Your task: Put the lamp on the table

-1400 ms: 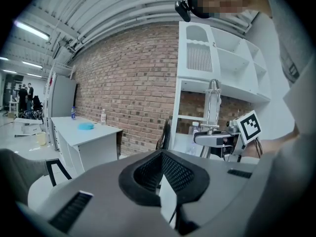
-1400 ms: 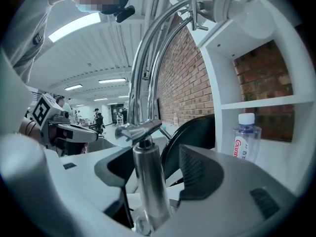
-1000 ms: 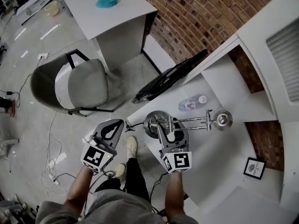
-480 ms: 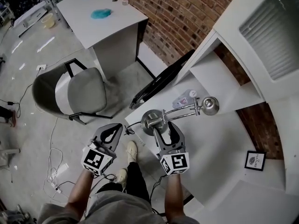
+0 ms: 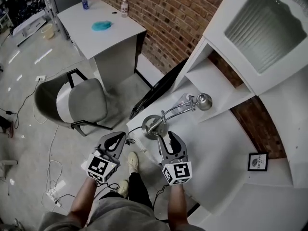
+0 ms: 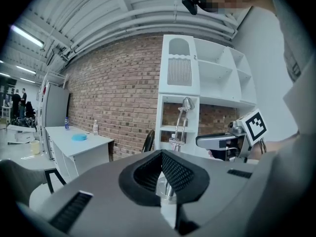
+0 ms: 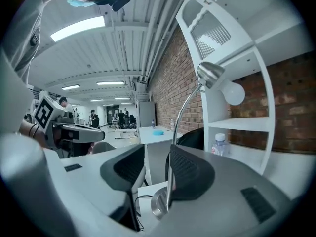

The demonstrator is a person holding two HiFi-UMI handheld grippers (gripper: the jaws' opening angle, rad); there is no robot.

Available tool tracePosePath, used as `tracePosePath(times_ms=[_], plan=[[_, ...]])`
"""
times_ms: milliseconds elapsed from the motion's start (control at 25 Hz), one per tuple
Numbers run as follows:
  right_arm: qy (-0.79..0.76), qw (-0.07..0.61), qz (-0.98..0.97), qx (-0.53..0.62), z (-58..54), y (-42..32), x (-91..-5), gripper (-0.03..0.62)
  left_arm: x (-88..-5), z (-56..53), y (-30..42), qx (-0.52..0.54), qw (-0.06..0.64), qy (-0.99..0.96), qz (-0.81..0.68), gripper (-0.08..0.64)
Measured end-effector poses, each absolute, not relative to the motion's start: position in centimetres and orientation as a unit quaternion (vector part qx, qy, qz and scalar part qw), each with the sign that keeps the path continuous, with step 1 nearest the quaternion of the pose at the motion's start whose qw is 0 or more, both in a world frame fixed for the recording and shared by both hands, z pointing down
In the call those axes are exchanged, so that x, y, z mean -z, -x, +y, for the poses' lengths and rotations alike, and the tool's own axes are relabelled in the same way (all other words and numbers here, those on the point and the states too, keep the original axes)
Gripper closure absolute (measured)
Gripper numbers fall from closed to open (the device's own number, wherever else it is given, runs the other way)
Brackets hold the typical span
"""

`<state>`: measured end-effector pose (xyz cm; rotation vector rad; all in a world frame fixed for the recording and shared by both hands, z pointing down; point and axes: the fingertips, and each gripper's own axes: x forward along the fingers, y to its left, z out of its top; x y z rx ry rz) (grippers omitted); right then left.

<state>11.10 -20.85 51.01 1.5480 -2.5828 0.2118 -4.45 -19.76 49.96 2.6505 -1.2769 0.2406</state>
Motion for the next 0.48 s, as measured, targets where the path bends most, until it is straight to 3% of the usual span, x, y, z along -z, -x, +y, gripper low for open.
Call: tracePosePath(times_ms=[480], plan=[[-0.524, 0.056, -0.849, -0.042, -15.8, -10.6, -47.1, 0.496, -46.5, -16.1, 5.2, -0.066, 0.068, -0.898, -0.429, 0.560]])
